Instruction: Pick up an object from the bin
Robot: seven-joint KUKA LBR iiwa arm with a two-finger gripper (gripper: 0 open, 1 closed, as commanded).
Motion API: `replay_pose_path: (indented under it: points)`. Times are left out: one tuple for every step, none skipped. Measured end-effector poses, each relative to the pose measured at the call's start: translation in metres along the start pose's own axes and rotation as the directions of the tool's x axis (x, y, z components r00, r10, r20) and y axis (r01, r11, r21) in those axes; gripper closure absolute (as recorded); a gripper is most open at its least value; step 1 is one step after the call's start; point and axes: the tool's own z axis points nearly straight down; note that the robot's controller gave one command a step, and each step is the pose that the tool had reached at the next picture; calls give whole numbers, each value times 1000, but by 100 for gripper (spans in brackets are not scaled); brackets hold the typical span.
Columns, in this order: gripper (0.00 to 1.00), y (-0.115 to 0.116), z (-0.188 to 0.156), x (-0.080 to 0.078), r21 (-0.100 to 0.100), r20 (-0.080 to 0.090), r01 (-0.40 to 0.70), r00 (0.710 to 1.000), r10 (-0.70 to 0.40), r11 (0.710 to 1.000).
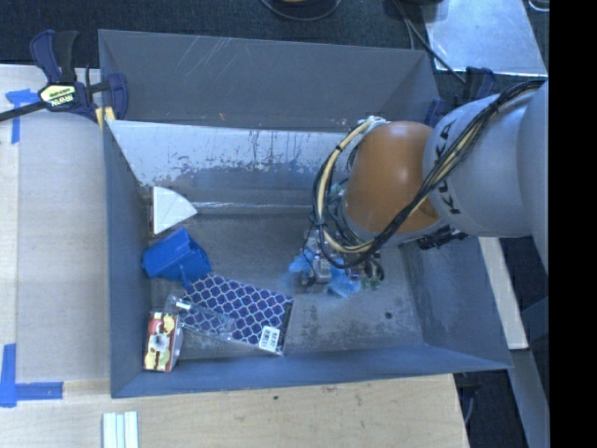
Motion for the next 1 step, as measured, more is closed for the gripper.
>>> replay_pose_path:
  points:
    - [100,-6,-228,-13,0,4,39,999,-39,999]
